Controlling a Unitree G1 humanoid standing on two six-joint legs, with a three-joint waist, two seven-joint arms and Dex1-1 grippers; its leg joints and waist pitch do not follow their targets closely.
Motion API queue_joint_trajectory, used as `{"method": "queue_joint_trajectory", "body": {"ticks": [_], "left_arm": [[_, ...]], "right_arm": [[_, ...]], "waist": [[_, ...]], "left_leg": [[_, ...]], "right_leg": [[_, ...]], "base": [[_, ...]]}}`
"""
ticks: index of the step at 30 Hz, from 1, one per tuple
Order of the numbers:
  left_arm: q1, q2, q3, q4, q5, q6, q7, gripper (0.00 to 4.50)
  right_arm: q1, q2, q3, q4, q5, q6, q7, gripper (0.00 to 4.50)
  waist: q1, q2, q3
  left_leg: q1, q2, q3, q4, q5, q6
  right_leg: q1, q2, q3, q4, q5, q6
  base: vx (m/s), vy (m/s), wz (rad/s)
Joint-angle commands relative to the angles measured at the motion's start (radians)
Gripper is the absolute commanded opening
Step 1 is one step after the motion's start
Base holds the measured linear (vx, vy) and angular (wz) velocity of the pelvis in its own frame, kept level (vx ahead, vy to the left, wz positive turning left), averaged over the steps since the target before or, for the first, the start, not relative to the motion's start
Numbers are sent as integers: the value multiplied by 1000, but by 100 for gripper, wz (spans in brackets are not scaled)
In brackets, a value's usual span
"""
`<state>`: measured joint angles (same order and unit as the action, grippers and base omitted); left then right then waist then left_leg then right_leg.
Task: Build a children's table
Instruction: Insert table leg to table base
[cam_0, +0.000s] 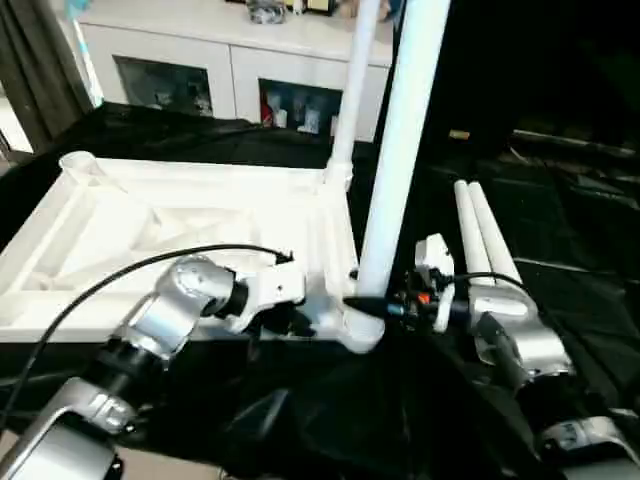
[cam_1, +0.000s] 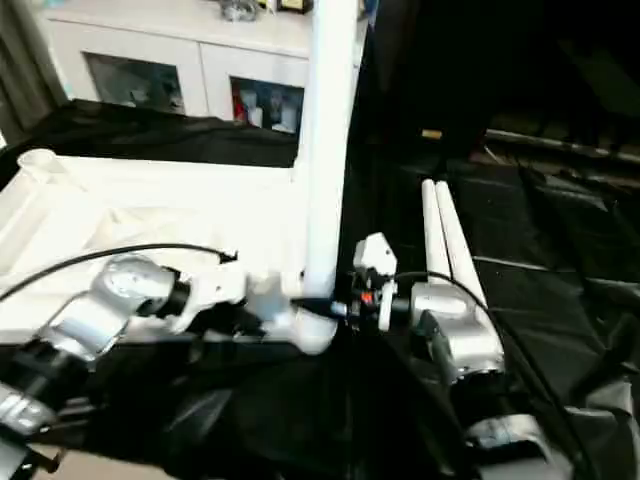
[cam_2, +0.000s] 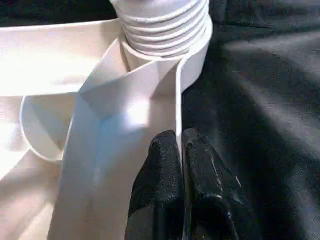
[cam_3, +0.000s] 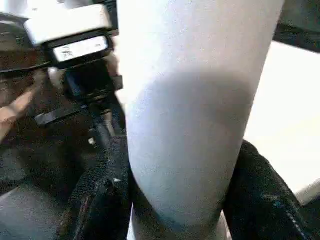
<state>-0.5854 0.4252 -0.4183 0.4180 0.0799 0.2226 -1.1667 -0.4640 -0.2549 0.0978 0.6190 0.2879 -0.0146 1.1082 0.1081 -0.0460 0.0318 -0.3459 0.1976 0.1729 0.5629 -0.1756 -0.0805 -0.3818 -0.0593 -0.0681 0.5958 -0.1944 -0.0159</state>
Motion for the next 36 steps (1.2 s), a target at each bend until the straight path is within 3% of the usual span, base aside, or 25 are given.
{"method": "queue_joint_trajectory", "body": {"ticks": [1, 4, 17, 27, 36], "left_arm": [[-39, -19, 37, -24, -11, 12, 36, 0], [-37, -19, 37, -26, -2, 23, 49, 0], [-50, -21, 44, 17, 21, 37, 118, 0], [-60, -21, 48, 35, 25, 33, 126, 0], [-68, -23, 49, 48, 25, 33, 132, 0]], "right_arm": [[38, -2, 9, 98, -57, 20, -73, 189], [36, 16, -4, 110, -53, 9, -105, 189], [75, 22, -10, 93, -44, -71, -63, 189], [110, 13, -9, 86, -57, -112, -55, 189], [92, 20, -22, 128, -73, -118, -113, 189]], "waist": [[-5, 14, -30], [-9, 14, -29], [-10, 13, -29], [-6, 16, -27], [-5, 17, -24]], "left_leg": [[19, 40, -24, -76, -418, -20], [15, 40, -26, -77, -421, -15], [13, 43, -21, -78, -400, 2], [14, 43, -23, -79, -419, 4], [13, 43, -26, -81, -430, 4]], "right_leg": [[16, -98, 45, -108, -558, -110], [16, -97, 44, -112, -573, -99], [12, -94, 49, -105, -493, -131], [10, -97, 49, -113, -538, -116], [8, -99, 48, -117, -583, -102]], "base": [[-56, 3, -4], [0, 0, 0], [0, 0, 0], [0, 0, 0], [0, 0, 0]]}}
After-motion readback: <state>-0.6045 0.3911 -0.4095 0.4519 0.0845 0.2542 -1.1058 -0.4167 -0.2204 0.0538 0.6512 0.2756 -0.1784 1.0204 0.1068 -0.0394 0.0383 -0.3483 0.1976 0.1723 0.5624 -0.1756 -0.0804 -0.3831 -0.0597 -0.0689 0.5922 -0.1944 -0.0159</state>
